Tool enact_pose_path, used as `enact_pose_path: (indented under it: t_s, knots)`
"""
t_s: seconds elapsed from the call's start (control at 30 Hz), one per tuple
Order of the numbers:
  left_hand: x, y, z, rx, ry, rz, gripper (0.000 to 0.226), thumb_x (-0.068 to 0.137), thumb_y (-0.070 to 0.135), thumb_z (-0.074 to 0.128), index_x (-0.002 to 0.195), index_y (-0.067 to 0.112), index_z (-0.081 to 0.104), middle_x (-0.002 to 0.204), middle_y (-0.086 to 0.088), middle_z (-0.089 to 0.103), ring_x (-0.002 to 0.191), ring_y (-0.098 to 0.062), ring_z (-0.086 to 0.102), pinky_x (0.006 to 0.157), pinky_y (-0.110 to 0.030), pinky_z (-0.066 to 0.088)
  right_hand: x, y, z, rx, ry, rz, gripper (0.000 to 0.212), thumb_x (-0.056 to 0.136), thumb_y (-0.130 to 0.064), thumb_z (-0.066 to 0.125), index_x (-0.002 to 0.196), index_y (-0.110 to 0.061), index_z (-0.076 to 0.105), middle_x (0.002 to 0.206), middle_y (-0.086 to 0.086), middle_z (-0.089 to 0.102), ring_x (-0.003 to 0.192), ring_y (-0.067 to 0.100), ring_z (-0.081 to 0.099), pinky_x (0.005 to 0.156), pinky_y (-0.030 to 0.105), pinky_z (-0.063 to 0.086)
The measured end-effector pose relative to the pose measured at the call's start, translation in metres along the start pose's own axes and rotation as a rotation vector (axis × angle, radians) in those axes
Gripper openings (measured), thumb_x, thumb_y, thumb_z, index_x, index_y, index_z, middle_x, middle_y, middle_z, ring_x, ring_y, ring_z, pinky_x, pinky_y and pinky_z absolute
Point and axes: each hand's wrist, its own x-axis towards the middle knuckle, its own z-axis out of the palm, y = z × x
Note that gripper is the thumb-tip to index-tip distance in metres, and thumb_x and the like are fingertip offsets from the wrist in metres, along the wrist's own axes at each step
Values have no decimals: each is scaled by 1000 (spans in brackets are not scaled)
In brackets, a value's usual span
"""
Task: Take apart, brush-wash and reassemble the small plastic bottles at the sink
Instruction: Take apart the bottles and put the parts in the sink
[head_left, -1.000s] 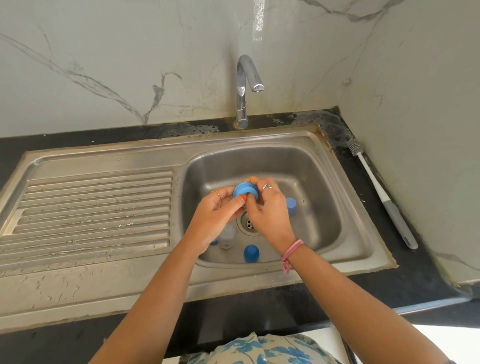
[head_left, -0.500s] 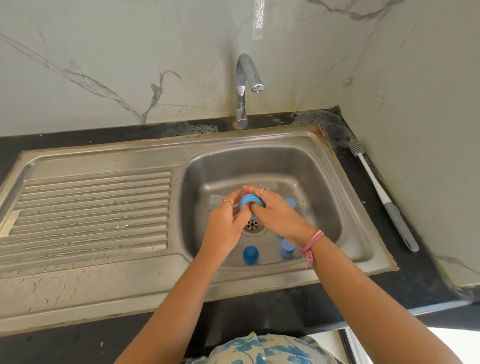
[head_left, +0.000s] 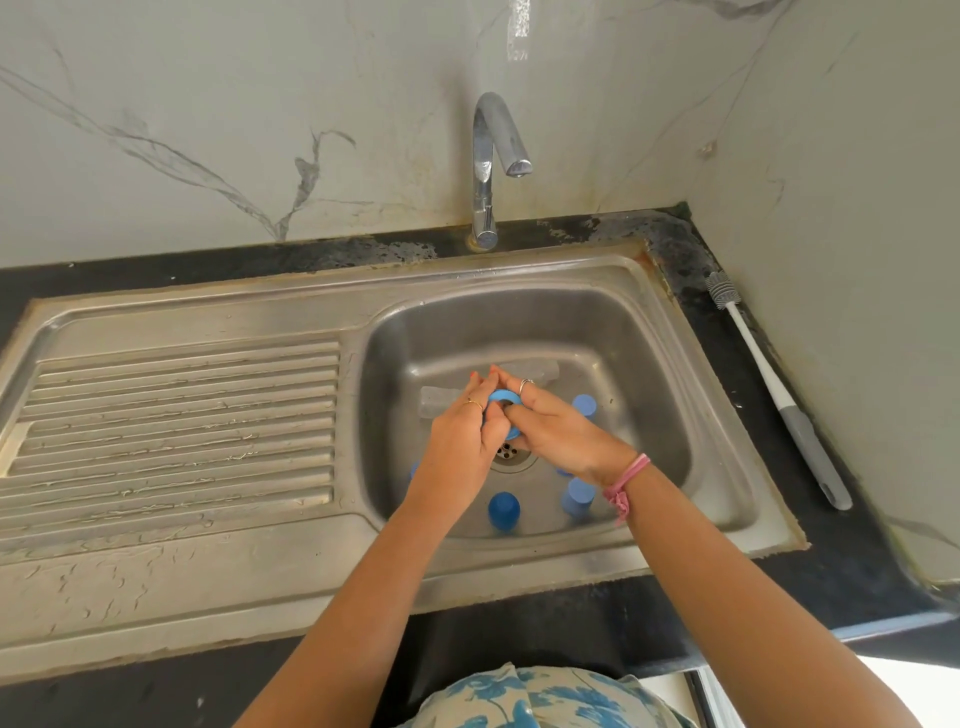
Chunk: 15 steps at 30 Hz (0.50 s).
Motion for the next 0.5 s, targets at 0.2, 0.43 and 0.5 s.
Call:
enact_pose_path:
  t_s: [0.2, 0.43, 0.5]
  knots:
    - [5, -5, 8, -158, 67, -138, 36, 105, 19, 35, 134, 15, 55, 120, -2, 64, 96, -3, 57, 73, 2, 37, 14, 16, 12, 217, 39, 97, 34, 80, -35, 44, 100, -12, 58, 96, 10, 57, 92, 26, 50, 92, 49, 41]
    - [28, -17, 27, -891, 227, -570, 23, 99, 19, 43, 101, 13, 65, 96, -4, 67, 96, -17, 63, 81, -25, 48, 30, 20, 26, 670, 73, 106, 38, 82, -18, 36, 111, -1, 53, 109, 17, 54, 102, 21, 54, 92, 29, 44]
    - [33, -19, 17, -1136, 236, -605, 24, 102, 18, 43, 95, 8, 64, 91, -8, 65, 88, -15, 63, 81, -26, 52, 32, 17, 15, 672, 35, 98, 39, 88, -4, 35, 122, 7, 52, 116, 18, 60, 106, 20, 60, 91, 24, 49]
